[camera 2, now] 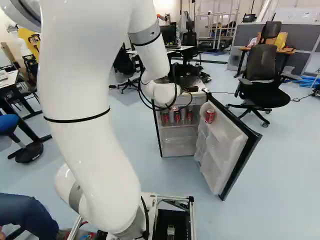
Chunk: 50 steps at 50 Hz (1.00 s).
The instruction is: Grab a drink from the fridge
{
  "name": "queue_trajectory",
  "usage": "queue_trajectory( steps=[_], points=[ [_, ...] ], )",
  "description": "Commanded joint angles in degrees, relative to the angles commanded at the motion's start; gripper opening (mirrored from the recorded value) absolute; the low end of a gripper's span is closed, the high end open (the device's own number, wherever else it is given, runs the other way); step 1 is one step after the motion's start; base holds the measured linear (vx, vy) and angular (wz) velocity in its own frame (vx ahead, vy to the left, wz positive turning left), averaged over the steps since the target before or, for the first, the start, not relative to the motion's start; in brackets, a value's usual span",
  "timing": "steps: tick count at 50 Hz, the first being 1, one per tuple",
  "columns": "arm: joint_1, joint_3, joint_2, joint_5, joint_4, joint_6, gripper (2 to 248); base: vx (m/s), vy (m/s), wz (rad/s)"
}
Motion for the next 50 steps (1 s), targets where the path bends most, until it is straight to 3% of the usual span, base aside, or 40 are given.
queue_trajectory(
  steps=[50],
  points=[
    [-8.1, -4.2, 2.6, -25.0, 0.0, 0.0, 247, 0.000, 0.000, 0.000]
  ],
)
